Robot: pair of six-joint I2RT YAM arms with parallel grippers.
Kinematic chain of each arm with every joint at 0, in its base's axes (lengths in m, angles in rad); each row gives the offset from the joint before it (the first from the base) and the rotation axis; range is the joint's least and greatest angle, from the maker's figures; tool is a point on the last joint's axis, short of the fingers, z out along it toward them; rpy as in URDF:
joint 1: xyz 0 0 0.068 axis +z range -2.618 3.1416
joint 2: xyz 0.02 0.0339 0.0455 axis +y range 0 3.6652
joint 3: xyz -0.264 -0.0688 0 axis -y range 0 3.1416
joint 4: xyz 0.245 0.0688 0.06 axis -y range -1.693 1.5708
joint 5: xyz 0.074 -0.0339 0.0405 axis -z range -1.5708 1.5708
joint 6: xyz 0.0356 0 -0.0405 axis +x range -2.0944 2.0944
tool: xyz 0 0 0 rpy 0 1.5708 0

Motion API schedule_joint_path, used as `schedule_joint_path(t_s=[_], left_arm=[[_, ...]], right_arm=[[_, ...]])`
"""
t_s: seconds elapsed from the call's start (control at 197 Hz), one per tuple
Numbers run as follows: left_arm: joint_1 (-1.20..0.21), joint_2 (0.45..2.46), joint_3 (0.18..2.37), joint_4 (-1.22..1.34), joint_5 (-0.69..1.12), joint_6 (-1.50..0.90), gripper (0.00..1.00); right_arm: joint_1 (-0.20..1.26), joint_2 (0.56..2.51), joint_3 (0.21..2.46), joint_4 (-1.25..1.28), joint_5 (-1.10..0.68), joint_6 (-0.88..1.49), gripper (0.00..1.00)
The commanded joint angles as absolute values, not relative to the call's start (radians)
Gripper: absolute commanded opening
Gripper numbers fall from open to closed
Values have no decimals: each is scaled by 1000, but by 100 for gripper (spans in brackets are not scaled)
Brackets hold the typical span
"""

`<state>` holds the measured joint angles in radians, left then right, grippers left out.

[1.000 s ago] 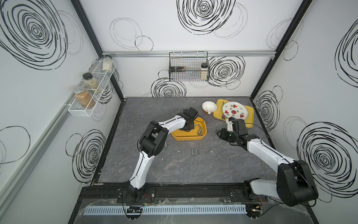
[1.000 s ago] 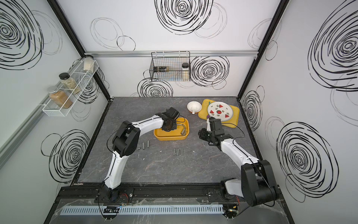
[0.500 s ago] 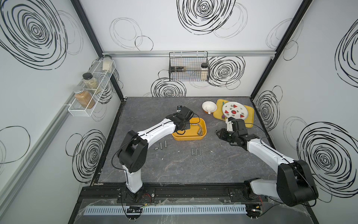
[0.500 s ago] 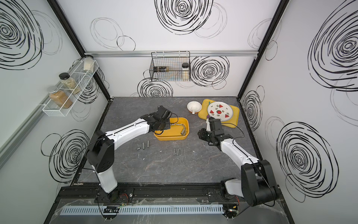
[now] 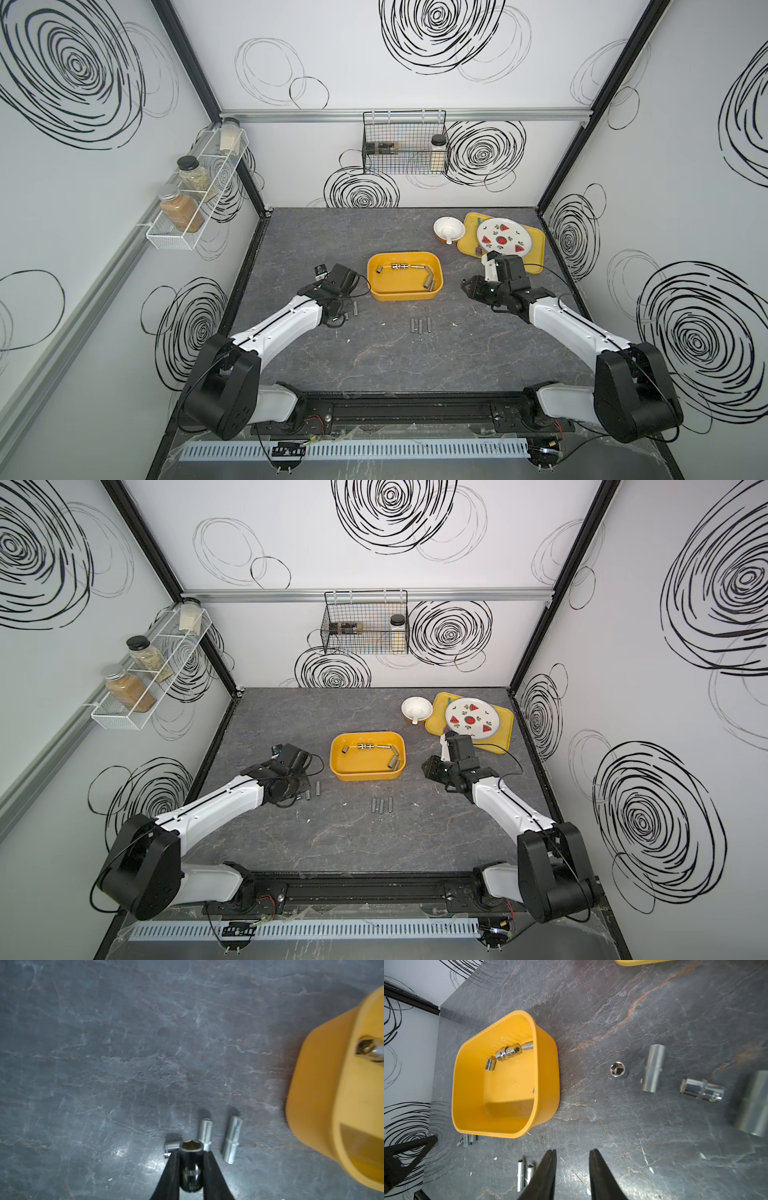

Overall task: Take out the socket from the storage box
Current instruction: Pick up the socket head from the storage box, then place the socket head at the center of the board.

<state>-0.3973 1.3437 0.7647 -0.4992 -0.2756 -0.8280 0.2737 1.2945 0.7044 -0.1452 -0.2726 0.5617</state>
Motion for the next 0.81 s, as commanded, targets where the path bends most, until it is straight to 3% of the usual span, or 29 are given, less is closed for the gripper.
schedule_joint_path(t_s=[0.0,0.431,0.584,0.807], left_arm=[[-362,1310,720,-481,-294,-874,10],[-306,1336,627,-421,-288,-854,12],[-298,1333,590,-364,-247,-818,19],[-282,1348,575,-348,-252,-819,21]], right_arm=[[279,1288,709,-132,-278,569,32],[282,1298,709,-131,-279,571,32],[283,1302,708,-128,-281,572,32],[282,1308,709,-127,-282,572,32]])
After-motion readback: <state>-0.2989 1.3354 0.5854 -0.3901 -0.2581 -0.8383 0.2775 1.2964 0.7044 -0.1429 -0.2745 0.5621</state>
